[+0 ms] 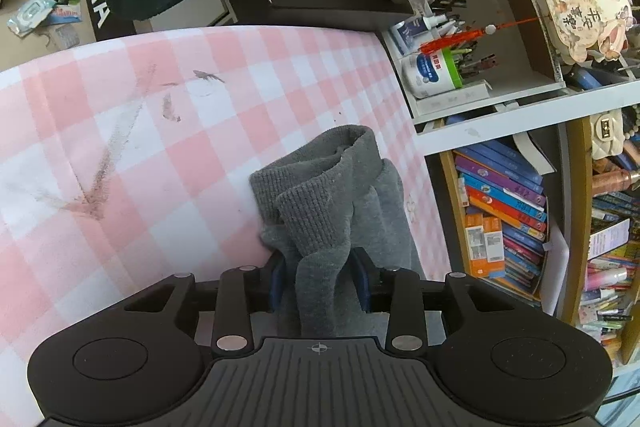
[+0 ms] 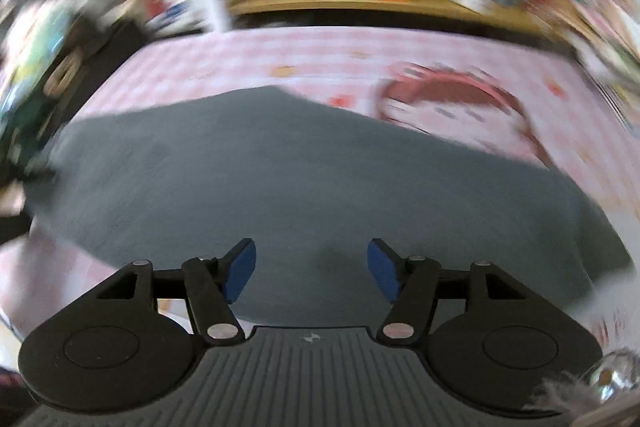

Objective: Fold clothes

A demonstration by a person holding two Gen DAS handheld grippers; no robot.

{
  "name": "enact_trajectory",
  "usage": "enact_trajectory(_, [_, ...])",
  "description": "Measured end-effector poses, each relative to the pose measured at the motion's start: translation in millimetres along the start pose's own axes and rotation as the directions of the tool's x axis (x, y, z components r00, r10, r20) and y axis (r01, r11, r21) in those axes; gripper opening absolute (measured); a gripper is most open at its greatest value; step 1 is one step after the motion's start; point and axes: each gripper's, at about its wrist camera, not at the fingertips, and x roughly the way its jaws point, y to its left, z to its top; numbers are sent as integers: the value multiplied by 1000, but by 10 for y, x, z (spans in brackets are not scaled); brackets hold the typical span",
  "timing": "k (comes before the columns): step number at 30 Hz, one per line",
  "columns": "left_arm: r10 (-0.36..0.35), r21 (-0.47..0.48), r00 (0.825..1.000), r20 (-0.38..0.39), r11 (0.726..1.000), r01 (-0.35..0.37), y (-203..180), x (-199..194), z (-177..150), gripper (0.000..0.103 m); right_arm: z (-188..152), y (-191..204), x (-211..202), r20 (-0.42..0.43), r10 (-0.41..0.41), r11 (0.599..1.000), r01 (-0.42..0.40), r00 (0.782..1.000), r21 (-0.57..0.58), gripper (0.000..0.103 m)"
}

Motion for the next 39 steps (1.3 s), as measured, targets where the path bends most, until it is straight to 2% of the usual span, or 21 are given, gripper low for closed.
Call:
enact_trajectory(2, [-5, -1, 1000, -1, 1000, 5, 9, -1, 2, 35, 96, 248, 143, 4, 10, 993, -9, 1000, -119, 65])
enact_trajectory(7, [-22, -2, 1000, 2, 1000, 22, 34, -3, -5, 35, 296, 785, 570, 73, -63, 930, 85, 995, -357, 65])
enact_trajectory(8, [-26, -4, 1000, 2, 1000, 26, 44, -4, -3, 35, 346, 849, 643, 84, -68, 926, 94, 994, -365, 66])
enact_trajectory(16, [-52, -21, 999, -9, 998, 52, 88, -3, 16, 35, 525, 1162, 839, 106, -54, 937, 86, 993, -337, 69])
enact_trajectory(22, [-73, -30, 997, -18, 997, 72, 88, 14, 32, 42, 454, 1291, 898, 24, -35, 944, 41, 999, -328, 70])
enact_trajectory(32, [-52, -10, 999, -5, 999, 52, 31, 34, 13, 42, 301, 1277, 767, -60, -77, 966, 60, 995, -250, 70])
enact_trajectory(35, [-47, 0, 999, 2, 999, 47, 7, 51, 2, 41, 224, 1274, 751, -76, -83, 964, 60, 994, -258, 70])
enact_trajectory(39, [-36, 32, 999, 5, 999, 36, -40, 86, -8, 32, 171, 1266, 736, -57, -73, 959, 55, 996, -280, 70])
